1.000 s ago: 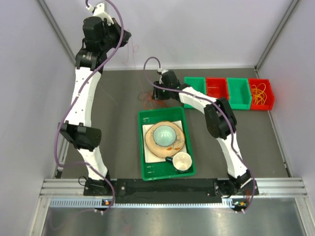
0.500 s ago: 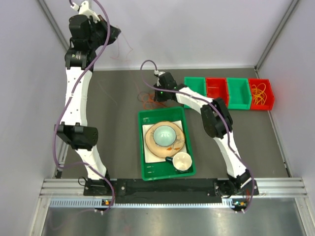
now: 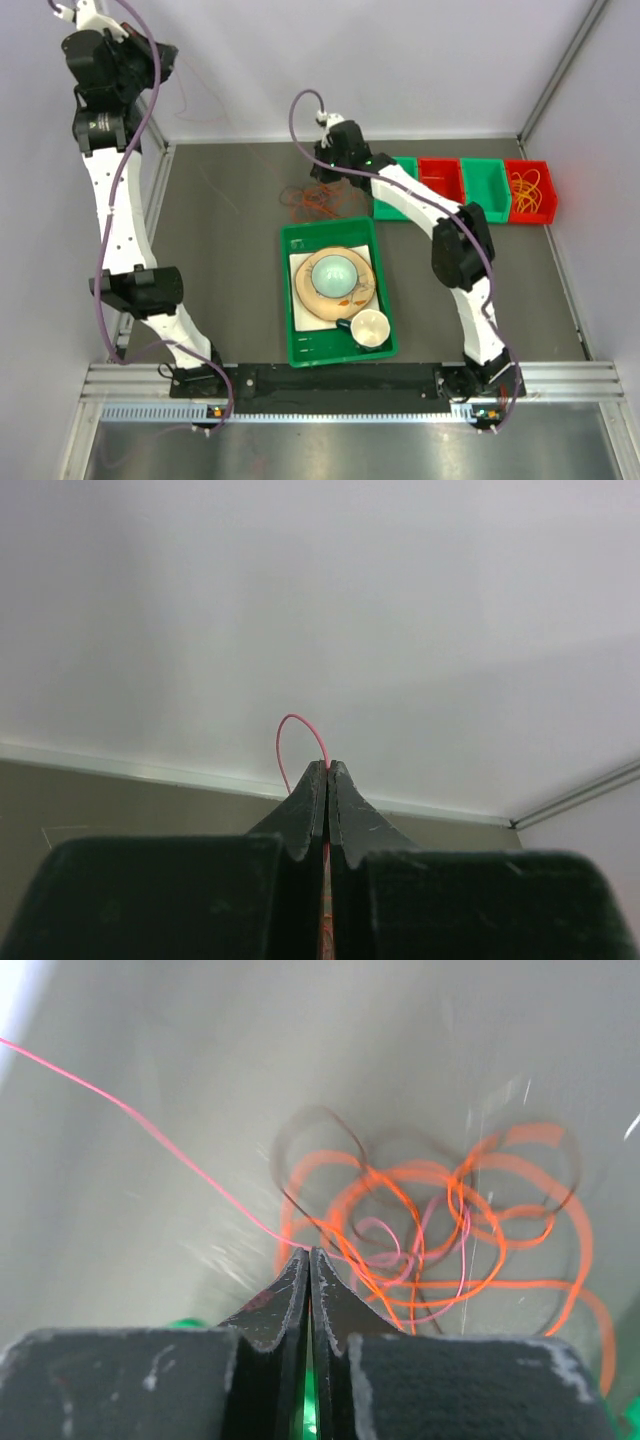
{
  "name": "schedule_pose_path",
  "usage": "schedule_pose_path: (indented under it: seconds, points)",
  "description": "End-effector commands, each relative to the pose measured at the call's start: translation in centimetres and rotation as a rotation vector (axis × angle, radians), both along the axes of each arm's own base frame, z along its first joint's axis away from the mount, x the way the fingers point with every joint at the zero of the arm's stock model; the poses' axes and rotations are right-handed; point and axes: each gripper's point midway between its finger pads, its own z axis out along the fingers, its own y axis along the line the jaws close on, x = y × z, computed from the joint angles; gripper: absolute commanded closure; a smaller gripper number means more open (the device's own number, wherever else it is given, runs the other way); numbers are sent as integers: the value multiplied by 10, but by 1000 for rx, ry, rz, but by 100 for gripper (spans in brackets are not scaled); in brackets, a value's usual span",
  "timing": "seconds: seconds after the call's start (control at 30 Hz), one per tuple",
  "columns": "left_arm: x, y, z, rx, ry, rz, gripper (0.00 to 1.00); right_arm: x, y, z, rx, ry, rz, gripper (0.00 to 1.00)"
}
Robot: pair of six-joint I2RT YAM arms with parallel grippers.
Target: Untangle the cables
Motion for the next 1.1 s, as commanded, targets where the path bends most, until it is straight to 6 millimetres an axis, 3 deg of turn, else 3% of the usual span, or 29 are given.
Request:
schedule_pose_path:
  seconds: [0.0, 0.07, 0.1, 0.13, 0.2, 0.27, 0.43, 0.57, 0.8, 0.93, 1.0, 1.03, 1.07]
  points:
    - [-25, 2, 45, -6, -133, -17, 100, -1, 7, 102, 104, -203, 43, 100]
    - [-29, 4, 52, -12, -150, -24, 100, -4, 11, 71, 49, -167, 79, 99]
    - [-32, 2, 57, -12, -164, -31, 100, -6, 13, 61, 30, -150, 94, 82]
    - [-34, 1, 59, -17, -167, -35, 100, -8, 15, 37, -10, -118, 108, 76]
    - [-37, 0, 64, -18, -180, -41, 100, -11, 19, 17, -45, -100, 121, 62]
    - [-41, 0, 71, -19, -201, -41, 100, -10, 16, -12, -93, -66, 118, 59]
    - [-48, -5, 87, -31, -241, -69, 100, -8, 14, -43, -147, -29, 119, 59]
    - [-49, -8, 87, -36, -241, -87, 100, -12, 11, -72, -189, 10, 122, 59]
    - [-47, -10, 82, -42, -230, -98, 100, -6, 7, -90, -229, 19, 95, 59]
    - [-48, -10, 83, -40, -232, -96, 100, -1, 8, -83, -208, 13, 66, 100]
    - [-48, -9, 81, -30, -227, -91, 100, 0, 9, -74, -193, -3, 59, 100]
    - [-47, -6, 80, -25, -225, -79, 100, 1, 9, -54, -170, -35, 52, 100]
    - [-44, -5, 76, -23, -213, -73, 100, -2, 6, -51, -170, -41, 45, 100]
